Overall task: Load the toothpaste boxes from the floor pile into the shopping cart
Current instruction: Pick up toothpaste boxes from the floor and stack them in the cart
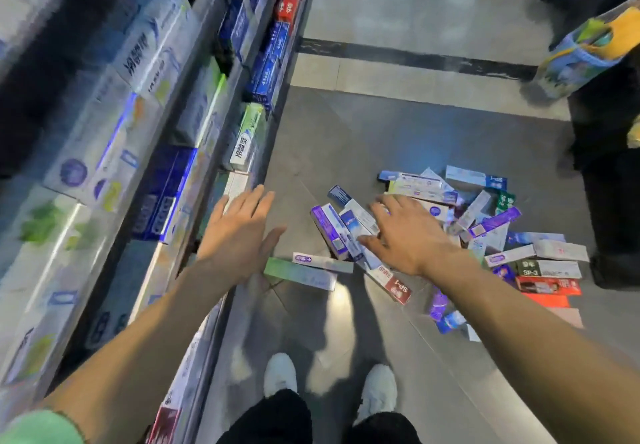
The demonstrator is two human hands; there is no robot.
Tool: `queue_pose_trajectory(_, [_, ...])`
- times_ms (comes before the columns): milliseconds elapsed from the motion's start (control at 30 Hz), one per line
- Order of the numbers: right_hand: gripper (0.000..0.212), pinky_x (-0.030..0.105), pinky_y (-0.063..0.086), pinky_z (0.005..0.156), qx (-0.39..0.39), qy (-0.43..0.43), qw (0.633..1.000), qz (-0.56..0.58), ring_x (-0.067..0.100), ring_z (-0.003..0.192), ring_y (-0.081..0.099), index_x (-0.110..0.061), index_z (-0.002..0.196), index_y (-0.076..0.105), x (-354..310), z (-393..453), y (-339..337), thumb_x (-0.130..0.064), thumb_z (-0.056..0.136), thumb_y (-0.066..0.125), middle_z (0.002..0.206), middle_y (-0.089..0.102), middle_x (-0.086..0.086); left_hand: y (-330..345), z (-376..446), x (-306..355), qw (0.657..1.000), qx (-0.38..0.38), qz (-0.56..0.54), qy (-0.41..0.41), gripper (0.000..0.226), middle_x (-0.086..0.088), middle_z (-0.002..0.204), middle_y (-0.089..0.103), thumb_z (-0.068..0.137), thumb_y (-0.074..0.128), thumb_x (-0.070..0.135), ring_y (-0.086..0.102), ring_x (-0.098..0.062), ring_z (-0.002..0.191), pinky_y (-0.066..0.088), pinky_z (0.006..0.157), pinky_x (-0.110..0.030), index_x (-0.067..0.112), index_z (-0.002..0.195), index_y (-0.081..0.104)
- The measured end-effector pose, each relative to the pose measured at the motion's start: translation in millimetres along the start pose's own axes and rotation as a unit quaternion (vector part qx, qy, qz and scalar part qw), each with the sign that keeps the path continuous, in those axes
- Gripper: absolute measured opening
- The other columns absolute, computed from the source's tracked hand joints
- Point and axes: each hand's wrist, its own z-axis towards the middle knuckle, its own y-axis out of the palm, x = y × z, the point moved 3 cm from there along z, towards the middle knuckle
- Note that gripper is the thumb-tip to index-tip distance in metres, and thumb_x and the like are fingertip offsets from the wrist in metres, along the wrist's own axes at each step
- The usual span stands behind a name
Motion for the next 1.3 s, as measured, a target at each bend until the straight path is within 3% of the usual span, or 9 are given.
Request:
queue_pose_trajectory(267, [0.064, 0.044, 0.031, 0.115, 0.031, -0.010, 0.999, -0.009, 0.033, 0.137, 0.041, -0.015, 0.147, 0.040, -2, 112, 203, -0.057, 0.099, 0.042, 0.152, 0.042, 0.011, 235, 45, -38, 0.999, 0.015, 0.005, 0.031, 0.077, -0.021, 0.150, 0.049, 0.093, 0.031, 0.056, 0.049, -0.037, 0.136, 0.034, 0.113, -0.055, 0.003, 0.146, 0.049])
queue_pose_trajectory(600, [0.079, 0.045, 0.039, 0.111, 0.096, -0.045, 0.994, 0.001, 0.036, 0.132, 0.049, -0.013, 0.142, 0.051, -9, 171, 352, -0.068, 0.091, 0.030, 0.146, 0.052, 0.013, 398, 71, -34, 0.997, 0.049, -0.002, 0.062, 0.074, -0.013, 0.152, 0.049, 0.094, 0.033, 0.060, 0.048, -0.031, 0.138, 0.035, 0.116, -0.053, 0.011, 0.147, 0.049])
queue_pose_trajectory(733, [0.078, 0.047, 0.043, 0.107, 0.087, -0.063, 0.994, 0.016, 0.036, 0.127, 0.053, -0.010, 0.138, 0.055, -14, 165, 370, -0.067, 0.089, 0.029, 0.140, 0.057, 0.013, 425, 57, -39, 0.996, 0.012, -0.013, 0.085, 0.075, -0.014, 0.153, 0.048, 0.095, 0.031, 0.061, 0.046, -0.032, 0.140, 0.033, 0.117, -0.053, 0.010, 0.147, 0.048])
queue_pose_trajectory(900, [0.066, 0.043, 0.048, 0.100, 0.073, -0.070, 0.993, 0.056, 0.033, 0.118, 0.057, -0.013, 0.133, 0.057, -30, 158, 380, -0.061, 0.093, 0.036, 0.132, 0.061, 0.008, 437, 39, -51, 0.998, -0.029, -0.029, 0.047, 0.078, -0.012, 0.155, 0.045, 0.094, 0.027, 0.064, 0.043, -0.029, 0.142, 0.029, 0.119, -0.050, 0.012, 0.149, 0.046])
queue_pose_trajectory(1100, [0.046, 0.043, 0.051, 0.090, 0.107, -0.106, 0.985, 0.083, 0.035, 0.111, 0.058, -0.008, 0.125, 0.059, -55, 180, 393, -0.041, 0.093, 0.060, 0.124, 0.062, 0.012, 454, 46, -49, 0.999, -0.009, -0.053, 0.005, 0.077, -0.011, 0.153, 0.048, 0.093, 0.025, 0.063, 0.044, -0.027, 0.142, 0.029, 0.119, -0.048, 0.013, 0.147, 0.048])
queue_pose_trajectory(1300, [0.050, 0.043, 0.045, 0.098, 0.025, -0.043, 0.993, 0.111, 0.034, 0.121, 0.051, -0.010, 0.134, 0.050, -65, 203, 420, -0.043, 0.097, 0.056, 0.135, 0.053, 0.013, 462, 36, -57, 0.997, 0.002, -0.072, -0.011, 0.074, -0.010, 0.152, 0.049, 0.093, 0.029, 0.062, 0.043, -0.027, 0.142, 0.031, 0.119, -0.047, 0.013, 0.146, 0.046])
